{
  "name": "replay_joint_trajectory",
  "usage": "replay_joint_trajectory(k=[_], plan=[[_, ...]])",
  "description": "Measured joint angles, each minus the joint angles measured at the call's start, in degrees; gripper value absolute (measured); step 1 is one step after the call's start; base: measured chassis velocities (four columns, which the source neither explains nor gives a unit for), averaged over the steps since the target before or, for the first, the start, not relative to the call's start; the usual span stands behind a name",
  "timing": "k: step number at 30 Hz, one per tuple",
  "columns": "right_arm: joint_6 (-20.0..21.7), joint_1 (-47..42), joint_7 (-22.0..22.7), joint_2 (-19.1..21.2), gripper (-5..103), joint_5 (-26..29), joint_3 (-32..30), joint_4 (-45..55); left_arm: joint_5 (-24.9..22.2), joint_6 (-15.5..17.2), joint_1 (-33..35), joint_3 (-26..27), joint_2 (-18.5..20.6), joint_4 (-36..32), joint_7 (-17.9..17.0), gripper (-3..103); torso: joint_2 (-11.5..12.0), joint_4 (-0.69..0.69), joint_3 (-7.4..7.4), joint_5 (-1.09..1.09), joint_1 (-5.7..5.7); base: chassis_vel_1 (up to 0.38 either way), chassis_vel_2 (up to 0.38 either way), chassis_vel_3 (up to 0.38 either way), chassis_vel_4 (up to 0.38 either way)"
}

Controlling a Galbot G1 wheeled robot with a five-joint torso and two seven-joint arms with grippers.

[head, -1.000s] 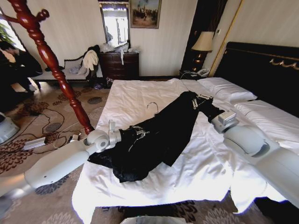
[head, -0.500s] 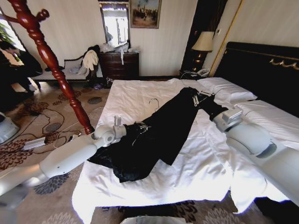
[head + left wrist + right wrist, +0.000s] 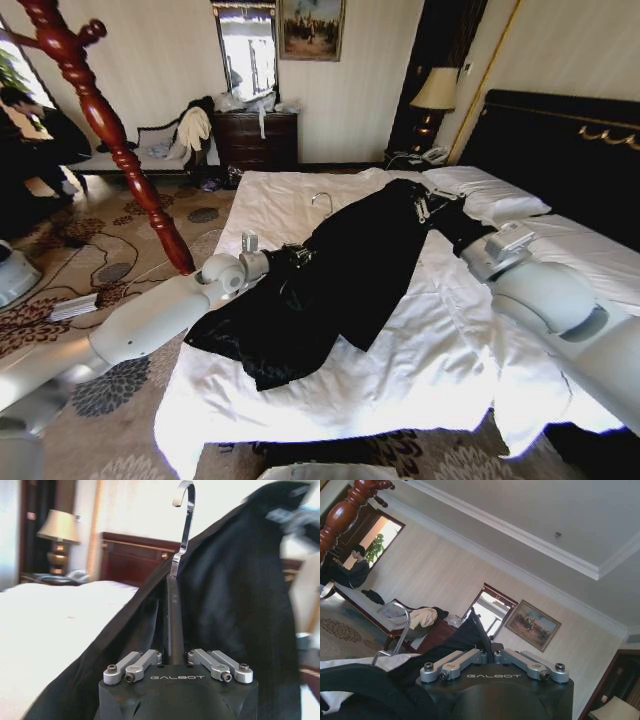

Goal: Pick up the clothes from the bed and hang them on the clothes hanger.

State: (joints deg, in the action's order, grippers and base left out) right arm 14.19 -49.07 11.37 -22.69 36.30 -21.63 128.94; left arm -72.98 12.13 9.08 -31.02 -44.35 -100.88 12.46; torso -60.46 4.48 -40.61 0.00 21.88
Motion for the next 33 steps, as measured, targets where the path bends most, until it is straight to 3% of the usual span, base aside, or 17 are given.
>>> replay_joint_trajectory(k=[3,11,20,23,28,33], plan=[[0.0,-0.1,0.0,0.0,0,-0.4,0.1,-0.9,-0.7,0.3,0.5,-0.9,0.3,-2.5,0.2,16,0.0,-0.02,0.00,0.00,-0.01,0.000,0.000,0.000,0.000],[-0.1,-0.9,0.0,0.3,0,-1.2,-1.1,-2.4,0.4,0.3,1.4,0.3,2.3,-1.1,0.3,16,0.0,0.00,0.00,0.00,0.00,0.000,0.000,0.000,0.000],[-0.3,-0.3,0.0,0.5,0,-1.3,-1.1,-2.9,0.5,0.4,6.8,2.5,12.3,-9.9,4.5,16,0.0,-0.02,0.01,0.00,-0.01,0.000,0.000,0.000,0.000],[-0.3,-0.3,0.0,0.5,0,-1.3,-1.1,-2.9,1.3,0.3,7.9,2.3,13.5,-11.0,5.3,16,0.0,-0.05,0.01,-0.02,-0.01,0.000,0.000,0.000,0.000],[-0.3,-0.3,0.1,0.5,0,-1.1,-1.0,-2.4,1.4,0.3,7.5,1.2,13.0,-10.7,5.3,16,0.0,0.00,0.01,0.00,-0.01,0.000,0.000,0.000,0.000],[-0.3,-0.3,0.3,0.8,0,-0.1,-1.4,-1.2,1.1,0.4,5.5,-1.2,9.7,-8.9,4.4,16,0.0,-0.02,0.00,0.00,-0.01,0.000,0.000,0.000,0.000]])
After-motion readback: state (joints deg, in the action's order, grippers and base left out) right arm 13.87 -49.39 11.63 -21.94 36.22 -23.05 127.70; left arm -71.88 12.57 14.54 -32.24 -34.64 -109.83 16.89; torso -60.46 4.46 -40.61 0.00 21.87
